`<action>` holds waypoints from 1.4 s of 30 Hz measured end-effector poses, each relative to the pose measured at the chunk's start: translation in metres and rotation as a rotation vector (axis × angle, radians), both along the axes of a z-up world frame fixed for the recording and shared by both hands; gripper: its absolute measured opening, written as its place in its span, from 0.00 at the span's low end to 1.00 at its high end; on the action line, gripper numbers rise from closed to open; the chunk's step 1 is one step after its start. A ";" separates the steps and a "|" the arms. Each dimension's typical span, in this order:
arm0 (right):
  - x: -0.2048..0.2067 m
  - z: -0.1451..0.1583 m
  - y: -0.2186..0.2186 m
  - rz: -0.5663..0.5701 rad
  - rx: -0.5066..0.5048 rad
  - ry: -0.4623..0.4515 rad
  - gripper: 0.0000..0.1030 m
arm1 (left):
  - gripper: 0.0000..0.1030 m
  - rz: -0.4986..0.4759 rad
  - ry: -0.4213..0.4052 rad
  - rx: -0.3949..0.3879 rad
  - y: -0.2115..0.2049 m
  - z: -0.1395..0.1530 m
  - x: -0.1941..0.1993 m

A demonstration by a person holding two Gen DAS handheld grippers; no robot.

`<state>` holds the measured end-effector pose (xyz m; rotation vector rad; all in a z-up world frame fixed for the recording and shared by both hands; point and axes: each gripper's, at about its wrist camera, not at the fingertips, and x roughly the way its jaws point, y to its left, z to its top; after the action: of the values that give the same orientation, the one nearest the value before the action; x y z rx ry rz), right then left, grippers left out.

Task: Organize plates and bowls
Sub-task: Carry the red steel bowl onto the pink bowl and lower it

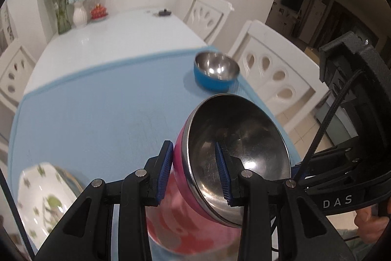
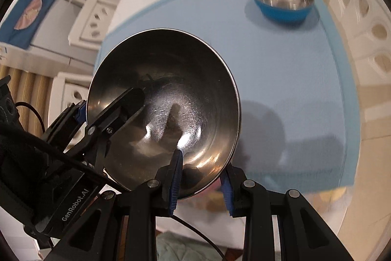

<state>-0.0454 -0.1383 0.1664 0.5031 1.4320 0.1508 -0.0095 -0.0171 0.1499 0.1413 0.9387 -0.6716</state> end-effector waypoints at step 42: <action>0.007 -0.054 0.040 0.134 0.022 0.172 0.29 | 0.34 0.183 0.215 -0.034 0.060 -0.056 -0.011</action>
<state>-0.0383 -0.0985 0.1122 0.4469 1.6346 0.2351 -0.0206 0.0424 0.0937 -0.0479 1.1309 -0.5396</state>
